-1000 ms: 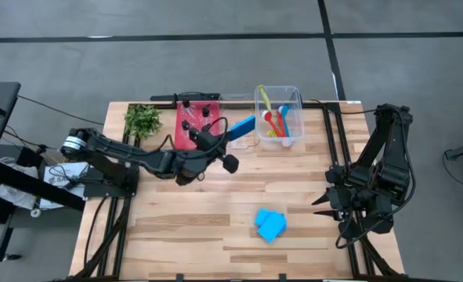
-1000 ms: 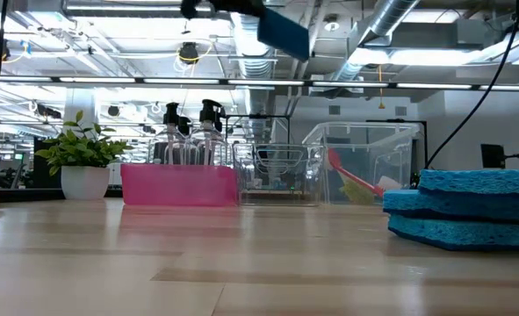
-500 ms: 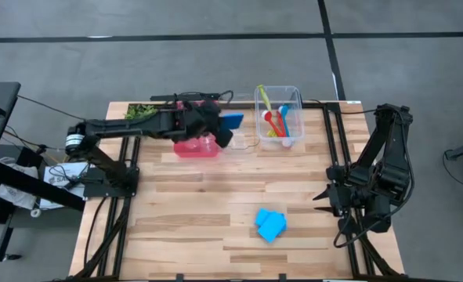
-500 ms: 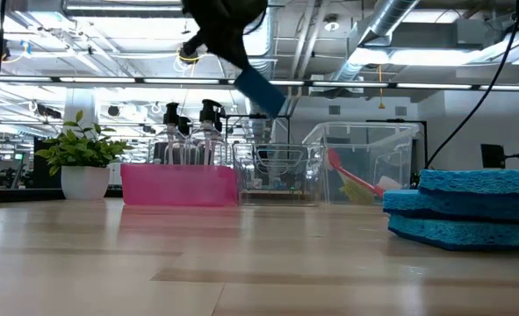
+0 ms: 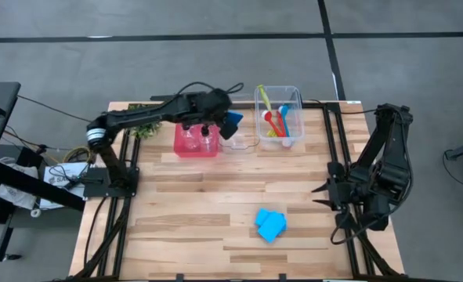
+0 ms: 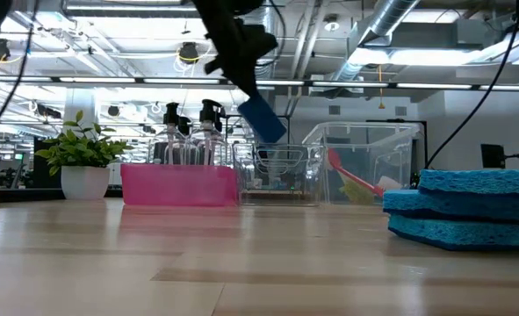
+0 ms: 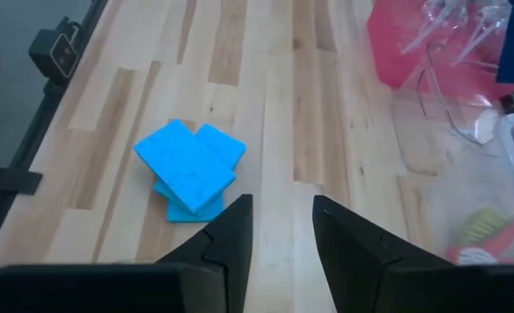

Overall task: Pick & Place Kitchen Sink Supplies
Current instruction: Put the blue sponge into the transparent bin

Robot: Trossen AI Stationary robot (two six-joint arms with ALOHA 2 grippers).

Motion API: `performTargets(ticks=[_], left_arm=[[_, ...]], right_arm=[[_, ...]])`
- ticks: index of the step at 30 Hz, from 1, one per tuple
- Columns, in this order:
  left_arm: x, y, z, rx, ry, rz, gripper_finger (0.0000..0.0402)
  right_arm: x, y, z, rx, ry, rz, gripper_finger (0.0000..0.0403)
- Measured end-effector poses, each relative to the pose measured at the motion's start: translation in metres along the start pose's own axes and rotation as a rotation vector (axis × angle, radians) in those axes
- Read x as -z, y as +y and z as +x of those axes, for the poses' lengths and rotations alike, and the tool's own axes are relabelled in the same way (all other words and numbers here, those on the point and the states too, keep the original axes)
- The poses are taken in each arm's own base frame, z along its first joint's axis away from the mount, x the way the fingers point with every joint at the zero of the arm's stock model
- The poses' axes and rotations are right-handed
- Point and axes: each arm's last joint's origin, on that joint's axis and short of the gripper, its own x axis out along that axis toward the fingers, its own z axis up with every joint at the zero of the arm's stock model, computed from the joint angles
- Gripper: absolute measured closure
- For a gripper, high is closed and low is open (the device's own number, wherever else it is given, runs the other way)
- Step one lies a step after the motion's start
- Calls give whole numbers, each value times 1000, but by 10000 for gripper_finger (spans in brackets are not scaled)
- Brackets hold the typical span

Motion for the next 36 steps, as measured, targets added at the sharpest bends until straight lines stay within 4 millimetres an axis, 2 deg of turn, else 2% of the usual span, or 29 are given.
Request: performTargets(ticks=[6,10,18,24,29,36], left_arm=[[-27,-2,12,-11,52,131,395],[-33,0,23,21,101,214,395],[-26,-1,30,42,169,393,394],[-25,-9,24,132,151,518,394],[-24,-14,23,234,136,591,393],[-20,-13,25,266,152,715,392]], right_arm=[[-1,-2,2,19,5,16,288],[-1,-2,2,21,8,12,288],[1,-7,3,55,32,-20,288],[0,-8,6,74,35,1,288],[-3,-13,9,118,31,129,288],[-6,-18,15,172,26,339,288]])
